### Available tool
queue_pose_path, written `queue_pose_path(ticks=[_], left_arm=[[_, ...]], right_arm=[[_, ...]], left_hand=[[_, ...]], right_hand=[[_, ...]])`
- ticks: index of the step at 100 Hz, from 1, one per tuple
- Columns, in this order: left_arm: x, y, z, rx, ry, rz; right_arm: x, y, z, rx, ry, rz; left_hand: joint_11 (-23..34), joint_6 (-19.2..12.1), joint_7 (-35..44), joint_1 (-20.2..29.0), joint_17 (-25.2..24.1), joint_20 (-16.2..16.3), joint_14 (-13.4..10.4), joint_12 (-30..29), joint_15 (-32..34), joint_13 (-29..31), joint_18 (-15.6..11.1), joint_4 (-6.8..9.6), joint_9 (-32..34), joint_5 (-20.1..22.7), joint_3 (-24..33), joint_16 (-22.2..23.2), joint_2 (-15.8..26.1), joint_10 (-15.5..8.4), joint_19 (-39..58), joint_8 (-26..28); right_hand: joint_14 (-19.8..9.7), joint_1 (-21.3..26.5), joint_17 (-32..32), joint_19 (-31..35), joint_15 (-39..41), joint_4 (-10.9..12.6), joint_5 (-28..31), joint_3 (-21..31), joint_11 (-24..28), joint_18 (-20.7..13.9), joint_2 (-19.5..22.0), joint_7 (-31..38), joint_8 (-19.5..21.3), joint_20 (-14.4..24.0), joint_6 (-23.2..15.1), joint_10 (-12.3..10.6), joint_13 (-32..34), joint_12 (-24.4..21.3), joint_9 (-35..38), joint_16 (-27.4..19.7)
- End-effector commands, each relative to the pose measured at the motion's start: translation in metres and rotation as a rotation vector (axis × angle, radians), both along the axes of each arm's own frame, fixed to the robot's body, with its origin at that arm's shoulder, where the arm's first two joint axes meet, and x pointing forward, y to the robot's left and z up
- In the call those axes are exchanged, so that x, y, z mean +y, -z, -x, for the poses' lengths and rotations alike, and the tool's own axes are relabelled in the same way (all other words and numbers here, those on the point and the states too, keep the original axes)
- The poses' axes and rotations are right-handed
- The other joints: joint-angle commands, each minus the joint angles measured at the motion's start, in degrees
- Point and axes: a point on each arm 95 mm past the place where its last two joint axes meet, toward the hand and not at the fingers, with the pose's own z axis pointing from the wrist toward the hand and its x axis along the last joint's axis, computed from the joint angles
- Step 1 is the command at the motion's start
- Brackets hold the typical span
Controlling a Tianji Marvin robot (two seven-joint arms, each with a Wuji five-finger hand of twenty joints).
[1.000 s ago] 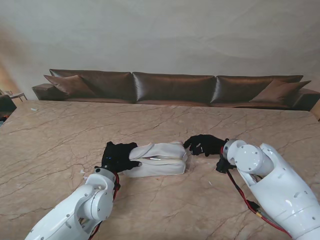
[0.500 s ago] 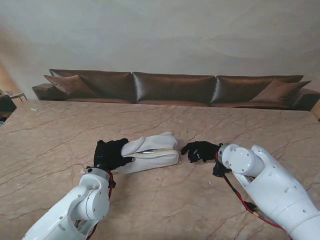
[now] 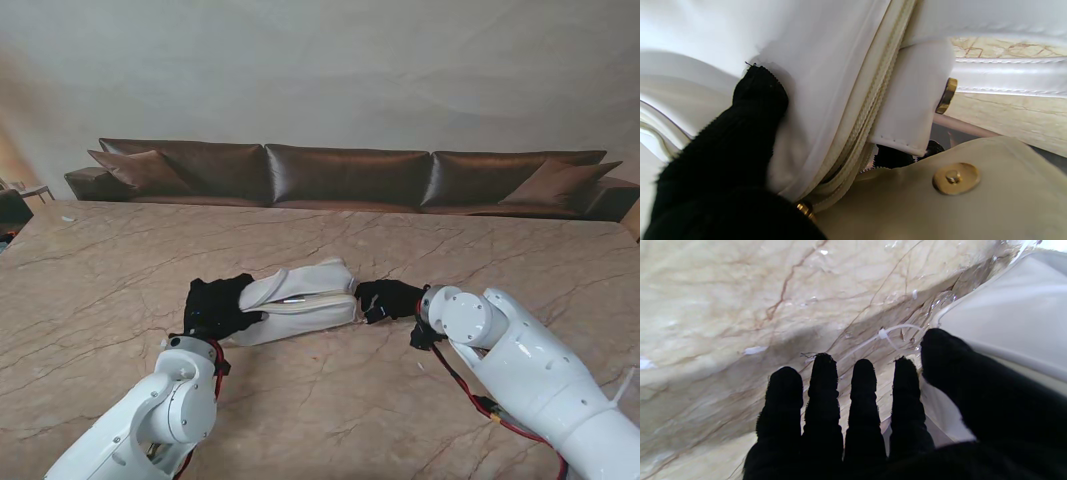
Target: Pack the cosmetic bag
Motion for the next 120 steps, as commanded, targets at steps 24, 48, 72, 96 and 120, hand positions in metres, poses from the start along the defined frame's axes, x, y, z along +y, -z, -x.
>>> queue_pose_path(ticks=[24,48,72,96,120], left_arm=[[-0.004,-0.008,-0.002,-0.010,-0.011,0.033],[-0.005,-0.005,-0.003,-0.003,-0.014,0.037],[-0.002,-0.002,-0.003,0.004,-0.016,0.026],[0.000,0.000,-0.003,0.010,-0.028,0.035],[-0.001,0.002,-0.001,0.008,-0.033,0.040]], right_arm=[[0.010,0.006,-0.001,0.014,-0.022,-0.017],[0.009,0.013,0.000,0.007,0.008,-0.041],[0.004,0.015,0.002,-0.005,0.037,-0.048],[0.001,0.020,0.008,0.075,0.006,-0.072],[0.004,0.030,0.013,0.144,0.070,-0.177]], left_hand=[[11.33,-10.26,10.93,11.24,-1.53,1.14,-2.93,4.65,2.21,0.43,-0.30,7.78,4.84,4.24,9.26,0.93,15.75,-6.88,-0.06,4.61],[11.15,-10.17,10.81,11.08,-1.77,1.33,-2.87,4.53,2.20,0.53,-0.53,7.84,5.02,4.24,9.56,0.90,15.52,-6.77,-0.23,4.53],[10.91,-10.02,10.57,10.80,-1.89,1.50,-2.91,4.41,2.08,0.62,-0.58,7.82,5.14,4.26,9.97,0.77,15.29,-6.77,-0.40,4.21],[10.94,-9.87,10.52,10.85,-2.13,1.66,-2.83,4.51,2.06,0.44,-0.63,7.83,5.07,4.22,10.06,0.72,15.36,-6.62,-0.51,3.93],[10.95,-9.61,10.32,10.86,-2.38,1.69,-2.76,4.38,2.20,0.58,-0.51,7.80,5.22,4.26,10.06,0.66,15.00,-6.41,-0.80,3.53]], right_hand=[[-2.21,7.04,5.25,8.07,1.96,-11.03,13.85,-0.40,-0.16,-2.63,-7.01,14.88,6.09,3.60,-9.18,-0.96,2.89,-1.37,2.61,0.70],[-2.03,8.02,10.90,12.86,3.09,-11.71,19.20,-1.11,0.55,-2.02,-7.72,22.85,11.63,3.91,-15.22,-1.90,9.32,-1.35,9.84,0.55],[-1.83,8.50,15.38,15.93,3.77,-12.21,21.08,-1.17,1.86,-1.07,-10.09,23.46,13.11,2.49,-14.09,-2.99,15.64,0.28,18.30,0.23],[-1.63,7.87,13.00,15.01,2.28,-11.07,22.73,1.21,0.90,-0.63,-8.69,22.59,10.87,2.12,-11.87,-2.84,14.31,0.86,19.06,-0.07],[-1.06,9.55,10.41,15.10,2.69,-9.84,21.66,2.44,-0.01,-0.62,-6.23,22.33,13.27,3.35,-11.67,-1.87,12.23,2.66,17.47,0.78]])
